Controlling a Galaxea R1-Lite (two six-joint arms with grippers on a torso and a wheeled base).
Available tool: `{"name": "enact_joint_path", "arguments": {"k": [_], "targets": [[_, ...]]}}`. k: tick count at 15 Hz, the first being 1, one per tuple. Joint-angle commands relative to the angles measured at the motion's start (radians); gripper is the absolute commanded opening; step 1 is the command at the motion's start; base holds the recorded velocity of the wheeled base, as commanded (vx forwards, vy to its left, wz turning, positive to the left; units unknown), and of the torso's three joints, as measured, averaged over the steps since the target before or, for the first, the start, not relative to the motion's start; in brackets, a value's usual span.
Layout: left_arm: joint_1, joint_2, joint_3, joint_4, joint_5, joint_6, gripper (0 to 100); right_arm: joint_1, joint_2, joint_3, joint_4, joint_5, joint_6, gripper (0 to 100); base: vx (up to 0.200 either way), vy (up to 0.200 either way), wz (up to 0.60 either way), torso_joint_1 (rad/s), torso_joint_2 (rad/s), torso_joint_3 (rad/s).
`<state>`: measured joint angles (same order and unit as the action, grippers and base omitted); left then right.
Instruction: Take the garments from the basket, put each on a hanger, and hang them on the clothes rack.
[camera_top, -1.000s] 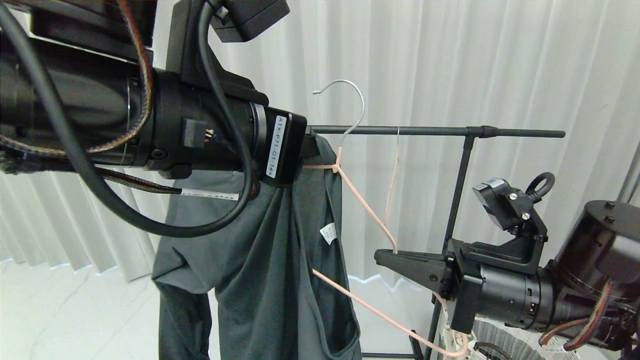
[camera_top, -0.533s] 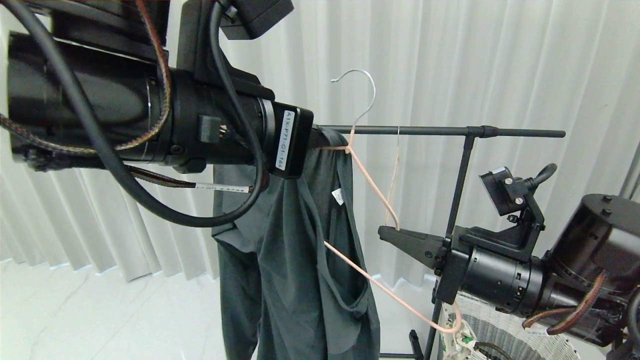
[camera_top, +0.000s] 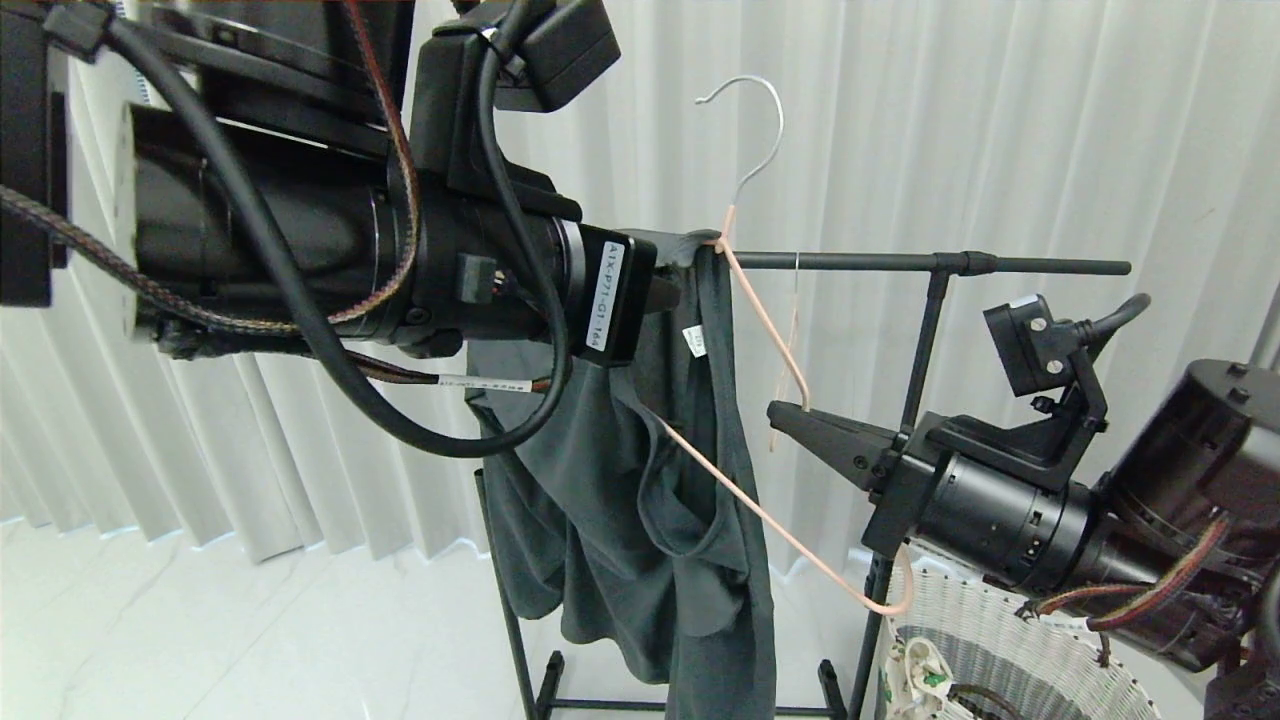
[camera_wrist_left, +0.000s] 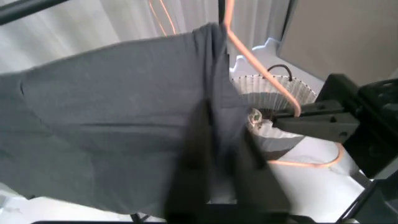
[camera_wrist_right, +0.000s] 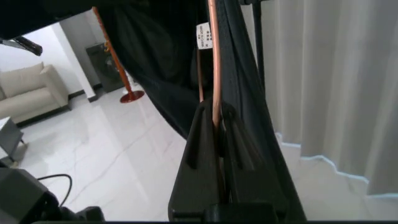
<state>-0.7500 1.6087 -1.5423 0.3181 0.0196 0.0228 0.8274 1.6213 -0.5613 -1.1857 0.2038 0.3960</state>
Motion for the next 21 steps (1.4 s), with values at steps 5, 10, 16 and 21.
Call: {"name": "enact_joint_path", "arguments": {"k": [5, 10, 16, 21], "targets": [[-0.002, -0.006, 0.002, -0.001, 0.002, 0.0, 100, 0.001, -0.049, -0.002, -0.002, -0.009, -0.112, 0, 0.0, 0.0, 0.0, 0.0, 0.0, 0.0], [-0.02, -0.056, 0.062, -0.001, 0.002, 0.0, 100, -0.057, -0.073, 0.008, -0.002, -0.014, -0.14, 0, 0.0, 0.0, 0.0, 0.0, 0.0, 0.0], [-0.028, -0.208, 0.186, -0.002, 0.002, 0.017, 100, -0.103, -0.075, 0.044, -0.002, 0.04, -0.212, 0, 0.0, 0.0, 0.0, 0.0, 0.0, 0.0], [0.113, -0.27, 0.211, -0.002, -0.184, 0.189, 100, -0.12, -0.138, 0.144, -0.002, 0.16, -0.292, 0, 0.0, 0.0, 0.0, 0.0, 0.0, 0.0]]}}
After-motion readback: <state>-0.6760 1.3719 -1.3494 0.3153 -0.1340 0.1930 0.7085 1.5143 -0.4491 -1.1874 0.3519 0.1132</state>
